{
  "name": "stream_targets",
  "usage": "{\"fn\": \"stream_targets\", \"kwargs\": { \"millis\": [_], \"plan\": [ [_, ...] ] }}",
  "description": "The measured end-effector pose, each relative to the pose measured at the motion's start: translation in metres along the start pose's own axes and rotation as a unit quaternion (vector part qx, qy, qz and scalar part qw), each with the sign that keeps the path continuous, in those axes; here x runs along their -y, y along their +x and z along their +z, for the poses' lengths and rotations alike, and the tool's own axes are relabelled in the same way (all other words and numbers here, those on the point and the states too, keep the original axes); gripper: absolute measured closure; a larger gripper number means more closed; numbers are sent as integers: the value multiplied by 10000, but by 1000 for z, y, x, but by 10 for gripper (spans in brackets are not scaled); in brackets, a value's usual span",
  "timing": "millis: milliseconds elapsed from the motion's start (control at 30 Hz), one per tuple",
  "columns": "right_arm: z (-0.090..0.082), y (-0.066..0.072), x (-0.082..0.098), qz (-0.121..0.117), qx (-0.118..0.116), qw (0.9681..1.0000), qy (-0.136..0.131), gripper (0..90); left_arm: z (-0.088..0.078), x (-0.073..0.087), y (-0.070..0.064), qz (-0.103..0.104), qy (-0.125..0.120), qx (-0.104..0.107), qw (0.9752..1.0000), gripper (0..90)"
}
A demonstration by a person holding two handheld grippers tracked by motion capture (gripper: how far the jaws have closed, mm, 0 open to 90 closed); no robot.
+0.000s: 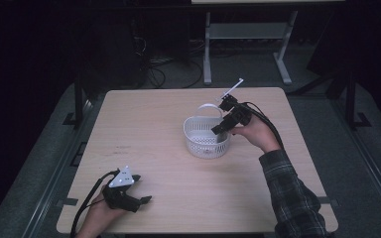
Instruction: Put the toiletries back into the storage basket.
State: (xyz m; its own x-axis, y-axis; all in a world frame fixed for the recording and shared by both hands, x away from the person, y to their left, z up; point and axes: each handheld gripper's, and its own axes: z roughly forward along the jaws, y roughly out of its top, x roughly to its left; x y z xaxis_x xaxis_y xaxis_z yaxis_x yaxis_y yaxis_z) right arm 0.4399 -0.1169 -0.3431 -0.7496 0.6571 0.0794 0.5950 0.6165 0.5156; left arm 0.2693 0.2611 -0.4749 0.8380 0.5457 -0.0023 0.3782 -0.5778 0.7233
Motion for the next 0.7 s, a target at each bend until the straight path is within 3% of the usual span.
{"fn": "stream_targets", "kwargs": {
  "millis": [133, 367, 700],
  "plan": [
    [0, 0, 0, 25, -3, 10000, 10, 285, 0, 0, 0, 0, 1, 0, 10000, 131],
    [-3, 0, 0, 39, 112, 9999, -68, 148, 0, 0, 0, -8, -8, -2, 10000, 131],
    [-13, -1, 7, 97, 136, 9997, -164, 107, 0, 0, 0, -10, -8, -3, 10000, 131]
  ]
}}
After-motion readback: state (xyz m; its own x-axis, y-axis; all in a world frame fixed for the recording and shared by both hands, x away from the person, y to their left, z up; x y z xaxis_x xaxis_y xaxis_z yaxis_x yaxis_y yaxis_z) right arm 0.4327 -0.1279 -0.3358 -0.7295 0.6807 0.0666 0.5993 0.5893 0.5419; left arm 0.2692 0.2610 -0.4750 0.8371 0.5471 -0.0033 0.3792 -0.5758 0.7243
